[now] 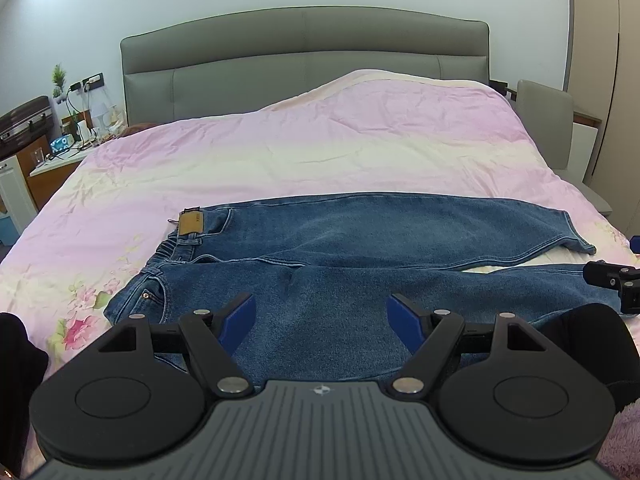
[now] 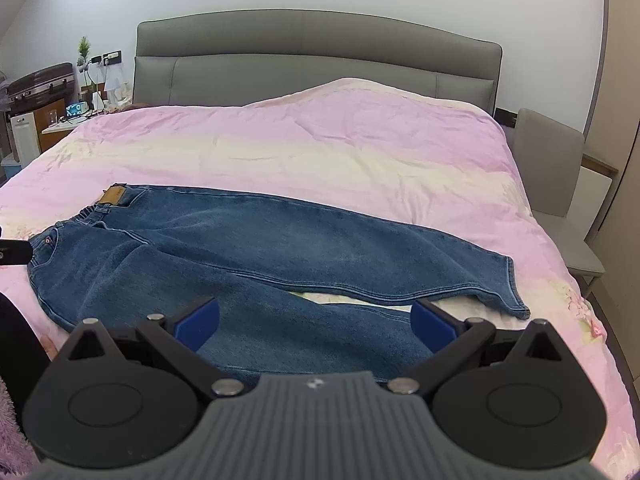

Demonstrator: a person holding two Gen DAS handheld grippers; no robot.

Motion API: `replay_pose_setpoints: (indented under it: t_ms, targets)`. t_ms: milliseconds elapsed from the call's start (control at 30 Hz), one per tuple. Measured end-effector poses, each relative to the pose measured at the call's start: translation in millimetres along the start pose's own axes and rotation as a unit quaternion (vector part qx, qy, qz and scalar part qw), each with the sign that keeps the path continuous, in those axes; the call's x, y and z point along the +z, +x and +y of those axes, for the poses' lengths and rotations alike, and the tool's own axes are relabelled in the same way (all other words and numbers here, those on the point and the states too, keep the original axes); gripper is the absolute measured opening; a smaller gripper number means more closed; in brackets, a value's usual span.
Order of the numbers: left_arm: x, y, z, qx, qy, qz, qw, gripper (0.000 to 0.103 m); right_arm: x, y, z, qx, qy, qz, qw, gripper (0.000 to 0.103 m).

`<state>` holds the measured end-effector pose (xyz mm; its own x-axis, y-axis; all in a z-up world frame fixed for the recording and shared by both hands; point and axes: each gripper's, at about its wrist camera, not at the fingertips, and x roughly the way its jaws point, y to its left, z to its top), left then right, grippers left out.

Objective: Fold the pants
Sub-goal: 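Move both tools over the blue jeans toward the leg hems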

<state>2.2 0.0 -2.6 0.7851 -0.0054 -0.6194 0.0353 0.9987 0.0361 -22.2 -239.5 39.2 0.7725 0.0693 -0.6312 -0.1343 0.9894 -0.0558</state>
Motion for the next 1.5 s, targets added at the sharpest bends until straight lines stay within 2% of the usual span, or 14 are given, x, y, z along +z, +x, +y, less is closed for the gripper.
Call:
replay_pose_setpoints:
  t_ms: [700,1500]
  targets:
    - [-1.2,1.7,-6.8,0.002,0.021,0.009,0.9997,0.088,-0.3,0.5,-11.3,-0.004,0.028,0.012,1.0,0.098]
    - [-1.5,4.3,-8.7,0.002,0.028,0.016,0.9995,0.088,1.1,2.1,-14.0,-0.002,0.032,0.014,0.999,0.098]
